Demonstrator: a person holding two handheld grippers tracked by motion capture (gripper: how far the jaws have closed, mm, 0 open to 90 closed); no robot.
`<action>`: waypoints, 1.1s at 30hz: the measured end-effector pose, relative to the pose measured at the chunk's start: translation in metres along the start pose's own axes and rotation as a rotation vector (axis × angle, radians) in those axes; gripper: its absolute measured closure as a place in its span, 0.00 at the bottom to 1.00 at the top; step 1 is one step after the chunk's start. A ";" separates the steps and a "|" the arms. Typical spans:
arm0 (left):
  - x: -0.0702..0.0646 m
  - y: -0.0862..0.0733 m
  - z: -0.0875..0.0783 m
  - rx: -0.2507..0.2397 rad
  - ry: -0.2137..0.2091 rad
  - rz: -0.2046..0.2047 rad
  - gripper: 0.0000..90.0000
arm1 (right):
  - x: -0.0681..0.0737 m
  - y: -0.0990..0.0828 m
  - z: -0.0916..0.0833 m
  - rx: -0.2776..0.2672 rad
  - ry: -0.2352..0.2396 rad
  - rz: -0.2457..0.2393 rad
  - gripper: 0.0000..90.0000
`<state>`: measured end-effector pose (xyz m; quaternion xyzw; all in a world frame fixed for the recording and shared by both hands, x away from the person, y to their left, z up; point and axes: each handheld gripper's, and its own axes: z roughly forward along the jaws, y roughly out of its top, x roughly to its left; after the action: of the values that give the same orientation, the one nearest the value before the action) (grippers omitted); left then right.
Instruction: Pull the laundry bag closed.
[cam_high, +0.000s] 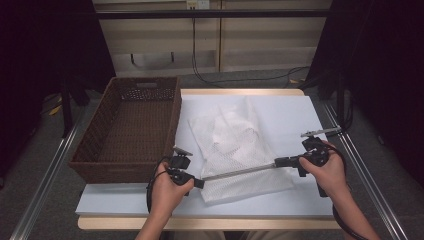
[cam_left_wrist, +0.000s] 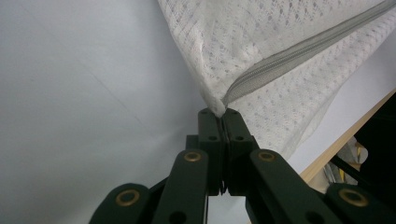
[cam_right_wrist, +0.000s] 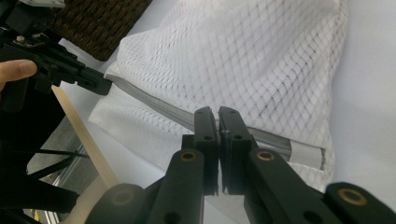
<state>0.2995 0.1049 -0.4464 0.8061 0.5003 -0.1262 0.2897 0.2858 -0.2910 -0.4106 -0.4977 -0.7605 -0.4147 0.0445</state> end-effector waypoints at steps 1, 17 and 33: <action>0.000 0.000 0.000 -0.002 0.006 0.002 0.98 | -0.001 0.000 -0.001 -0.004 0.001 0.006 0.97; 0.002 -0.003 -0.003 -0.006 0.009 -0.018 0.98 | -0.022 -0.004 -0.012 -0.014 -0.038 0.039 0.97; -0.004 -0.004 -0.009 -0.008 -0.015 0.004 0.96 | -0.027 -0.005 -0.011 0.001 -0.082 0.028 0.97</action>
<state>0.2931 0.1091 -0.4386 0.8049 0.4972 -0.1298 0.2967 0.2915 -0.3183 -0.4194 -0.5248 -0.7549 -0.3928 0.0191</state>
